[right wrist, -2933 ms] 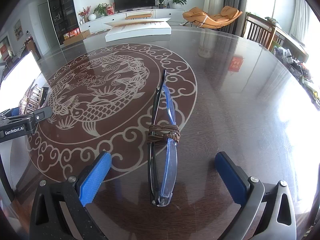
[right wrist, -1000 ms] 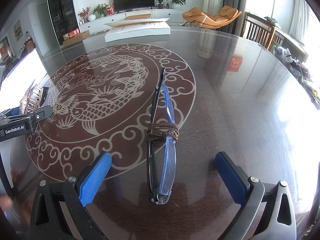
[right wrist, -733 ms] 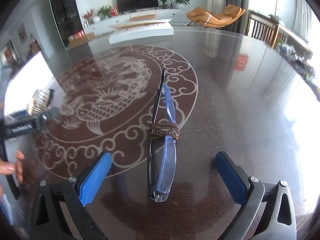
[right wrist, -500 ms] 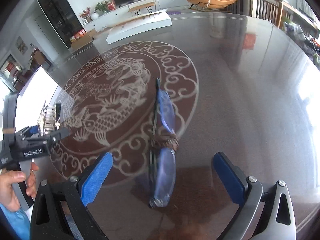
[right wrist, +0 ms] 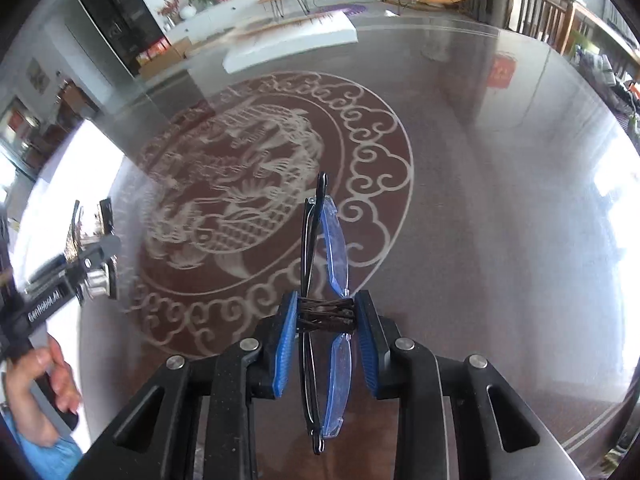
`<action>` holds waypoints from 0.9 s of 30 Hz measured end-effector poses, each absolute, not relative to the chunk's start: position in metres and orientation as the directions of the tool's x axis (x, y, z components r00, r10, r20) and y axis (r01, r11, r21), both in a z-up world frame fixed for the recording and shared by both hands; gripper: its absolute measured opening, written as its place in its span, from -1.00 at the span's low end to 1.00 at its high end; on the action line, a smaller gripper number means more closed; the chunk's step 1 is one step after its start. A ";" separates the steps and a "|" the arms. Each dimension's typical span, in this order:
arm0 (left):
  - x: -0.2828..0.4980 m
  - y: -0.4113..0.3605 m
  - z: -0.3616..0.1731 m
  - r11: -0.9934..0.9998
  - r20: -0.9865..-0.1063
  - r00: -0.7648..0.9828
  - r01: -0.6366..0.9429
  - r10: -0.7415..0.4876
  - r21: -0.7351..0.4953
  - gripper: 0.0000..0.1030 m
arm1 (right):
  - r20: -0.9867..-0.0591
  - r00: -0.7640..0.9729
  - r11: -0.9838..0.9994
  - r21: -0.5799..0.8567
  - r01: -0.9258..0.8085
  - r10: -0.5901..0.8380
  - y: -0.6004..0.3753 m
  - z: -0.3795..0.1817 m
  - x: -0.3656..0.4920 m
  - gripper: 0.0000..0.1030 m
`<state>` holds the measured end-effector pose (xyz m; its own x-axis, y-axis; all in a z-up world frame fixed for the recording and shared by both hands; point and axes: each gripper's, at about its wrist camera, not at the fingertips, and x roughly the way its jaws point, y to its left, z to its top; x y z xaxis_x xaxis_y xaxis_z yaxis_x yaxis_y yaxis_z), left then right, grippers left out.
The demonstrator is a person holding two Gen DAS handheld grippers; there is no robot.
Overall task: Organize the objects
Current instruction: 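Carry the bow clip and glasses into the bin and open both tools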
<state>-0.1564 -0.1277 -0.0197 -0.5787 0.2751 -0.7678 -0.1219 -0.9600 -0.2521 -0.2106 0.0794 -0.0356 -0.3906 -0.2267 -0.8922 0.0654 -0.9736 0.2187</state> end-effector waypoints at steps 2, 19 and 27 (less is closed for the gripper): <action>-0.131 -0.138 0.005 -0.947 -0.732 -0.604 -0.144 0.314 -0.287 0.01 | -0.871 -0.401 -0.959 0.263 0.110 -0.284 0.066 -0.013 -0.200 -0.42; -0.004 -0.369 0.030 -0.945 -0.806 -0.572 0.323 -0.152 -0.051 0.03 | -0.727 -0.073 -0.611 0.514 0.602 -0.683 -0.265 0.066 -0.114 -0.36; 0.016 -0.362 0.035 -0.927 -0.773 -0.587 0.374 -0.238 0.001 0.66 | -0.769 -0.079 -0.661 0.487 0.571 -0.635 -0.265 0.057 -0.103 0.21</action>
